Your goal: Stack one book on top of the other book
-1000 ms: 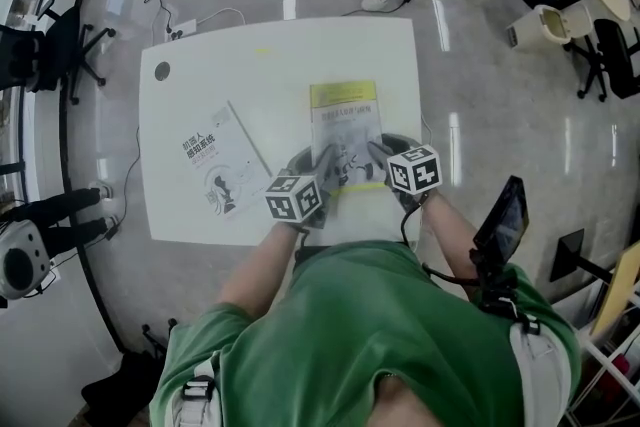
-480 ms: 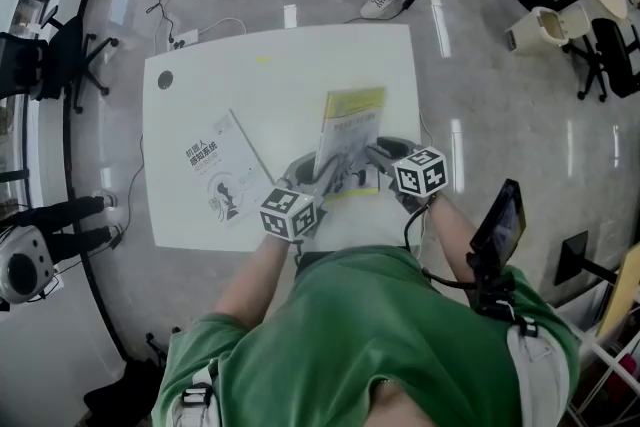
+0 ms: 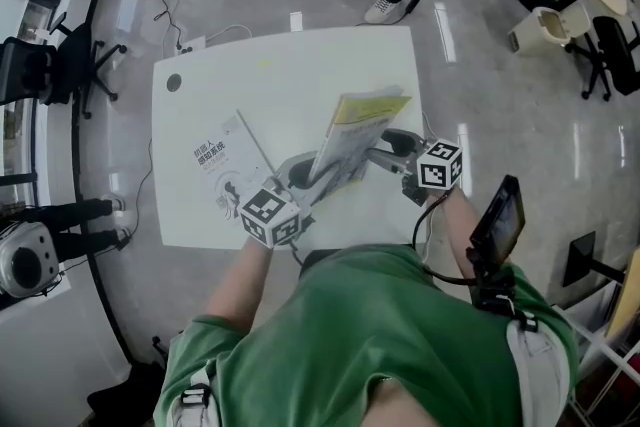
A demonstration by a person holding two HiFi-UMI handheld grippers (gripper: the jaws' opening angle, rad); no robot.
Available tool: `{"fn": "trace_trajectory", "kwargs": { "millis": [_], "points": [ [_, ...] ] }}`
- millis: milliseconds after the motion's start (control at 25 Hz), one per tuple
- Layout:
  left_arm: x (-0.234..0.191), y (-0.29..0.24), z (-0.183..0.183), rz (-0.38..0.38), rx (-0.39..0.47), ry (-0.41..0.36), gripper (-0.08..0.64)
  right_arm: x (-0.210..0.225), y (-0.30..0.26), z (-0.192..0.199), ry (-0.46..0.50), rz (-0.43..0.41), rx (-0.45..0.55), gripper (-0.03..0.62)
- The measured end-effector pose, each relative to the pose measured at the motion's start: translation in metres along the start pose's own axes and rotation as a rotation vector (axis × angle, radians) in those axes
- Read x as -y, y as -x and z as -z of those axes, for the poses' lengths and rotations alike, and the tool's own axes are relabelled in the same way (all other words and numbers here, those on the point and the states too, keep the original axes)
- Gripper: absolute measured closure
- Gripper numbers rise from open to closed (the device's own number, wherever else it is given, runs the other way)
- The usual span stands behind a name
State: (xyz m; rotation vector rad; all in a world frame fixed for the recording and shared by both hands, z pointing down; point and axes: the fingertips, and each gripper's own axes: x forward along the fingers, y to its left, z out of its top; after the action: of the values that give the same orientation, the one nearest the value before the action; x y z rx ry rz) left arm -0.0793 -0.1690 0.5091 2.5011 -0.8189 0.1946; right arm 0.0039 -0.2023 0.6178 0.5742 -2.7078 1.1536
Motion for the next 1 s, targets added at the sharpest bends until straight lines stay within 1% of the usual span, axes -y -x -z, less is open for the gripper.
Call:
{"fn": "trace_trajectory", "kwargs": {
  "millis": [80, 280, 440, 520, 600, 640, 680, 720, 760, 800, 880, 1000],
  "points": [
    [0.006, 0.006, -0.008, 0.033, 0.007, -0.014, 0.488, -0.011, -0.001, -0.006, 0.017, -0.050, 0.016, 0.300],
    [0.013, 0.027, -0.031, 0.106, 0.048, -0.002, 0.488, -0.041, -0.006, -0.019, 0.066, -0.160, 0.030, 0.264],
    [0.025, 0.044, -0.051, 0.153, 0.052, -0.054, 0.488, -0.073, -0.014, -0.034, 0.138, -0.266, 0.031, 0.255],
    [0.031, 0.050, -0.058, 0.167, 0.052, -0.074, 0.488, -0.090, -0.017, -0.044, 0.144, -0.330, 0.049, 0.255],
    [0.031, 0.052, -0.064, 0.157, 0.066, -0.080, 0.488, -0.102, -0.017, -0.054, 0.133, -0.386, 0.059, 0.258],
    [0.028, 0.053, -0.066, 0.141, 0.078, -0.076, 0.488, -0.103, -0.016, -0.059, 0.128, -0.393, 0.060, 0.260],
    [0.023, 0.055, -0.068, 0.117, 0.092, -0.065, 0.488, -0.103, -0.016, -0.062, 0.125, -0.387, 0.058, 0.284],
    [0.017, 0.059, -0.069, 0.087, 0.107, -0.047, 0.488, -0.104, -0.014, -0.063, 0.126, -0.374, 0.055, 0.339],
    [0.010, 0.065, -0.068, 0.058, 0.122, -0.024, 0.488, -0.107, -0.013, -0.063, 0.131, -0.359, 0.051, 0.411],
    [0.004, 0.070, -0.065, 0.031, 0.136, 0.002, 0.488, -0.111, -0.013, -0.061, 0.141, -0.345, 0.044, 0.448],
    [-0.007, 0.079, -0.056, -0.012, 0.156, 0.050, 0.488, -0.119, -0.015, -0.056, 0.168, -0.315, 0.019, 0.484],
    [-0.020, 0.080, -0.044, -0.068, 0.161, 0.102, 0.486, -0.117, -0.021, -0.048, 0.182, -0.262, -0.042, 0.491]
  ]
}}
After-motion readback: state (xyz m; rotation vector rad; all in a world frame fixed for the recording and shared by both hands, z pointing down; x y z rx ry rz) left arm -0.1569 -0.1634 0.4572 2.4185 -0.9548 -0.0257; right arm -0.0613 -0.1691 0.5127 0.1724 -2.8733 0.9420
